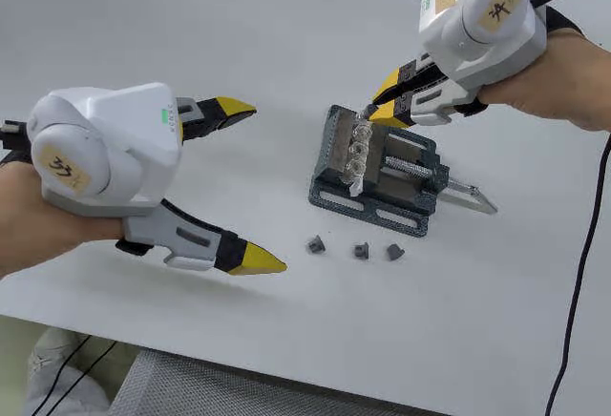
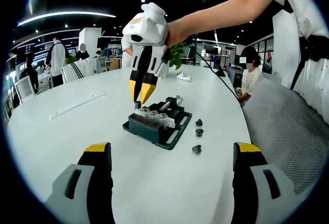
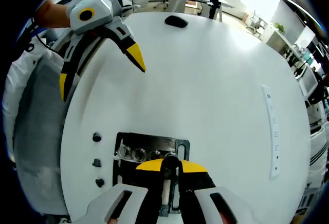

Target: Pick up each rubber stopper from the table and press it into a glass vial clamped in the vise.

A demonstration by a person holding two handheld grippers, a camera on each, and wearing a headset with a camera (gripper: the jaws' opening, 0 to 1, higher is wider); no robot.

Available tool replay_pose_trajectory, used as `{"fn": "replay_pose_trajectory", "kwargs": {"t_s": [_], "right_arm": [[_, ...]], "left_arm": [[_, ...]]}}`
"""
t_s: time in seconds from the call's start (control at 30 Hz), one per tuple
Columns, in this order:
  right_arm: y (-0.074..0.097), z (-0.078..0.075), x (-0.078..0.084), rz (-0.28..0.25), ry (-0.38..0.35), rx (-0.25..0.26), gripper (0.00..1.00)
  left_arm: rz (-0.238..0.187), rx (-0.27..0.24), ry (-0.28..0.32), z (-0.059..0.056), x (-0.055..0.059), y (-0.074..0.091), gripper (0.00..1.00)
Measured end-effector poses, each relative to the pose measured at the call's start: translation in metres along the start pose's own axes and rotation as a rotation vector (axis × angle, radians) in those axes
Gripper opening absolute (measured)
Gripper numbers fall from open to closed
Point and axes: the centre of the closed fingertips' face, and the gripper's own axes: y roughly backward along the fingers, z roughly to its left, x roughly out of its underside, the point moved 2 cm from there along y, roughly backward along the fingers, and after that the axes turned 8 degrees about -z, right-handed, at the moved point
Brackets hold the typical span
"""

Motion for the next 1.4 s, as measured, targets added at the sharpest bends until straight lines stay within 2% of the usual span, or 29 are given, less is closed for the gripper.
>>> {"fn": "replay_pose_trajectory", "kwargs": {"t_s": [0.37,1.23,1.4], "right_arm": [[-0.0009,0.0003,0.0002,0.030,0.026,-0.017,0.06],[-0.0033,-0.0018,0.0008,0.030,0.044,-0.020,0.08],[-0.0042,-0.0034,0.0009,0.029,0.047,-0.016,0.12]], "left_arm": [[-0.004,-0.002,0.000,0.0004,-0.0014,-0.0007,0.98],[-0.011,-0.006,0.002,0.0012,-0.0010,-0.0003,0.98],[-0.011,-0.007,0.004,0.0019,-0.0009,-0.0001,0.98]]}}
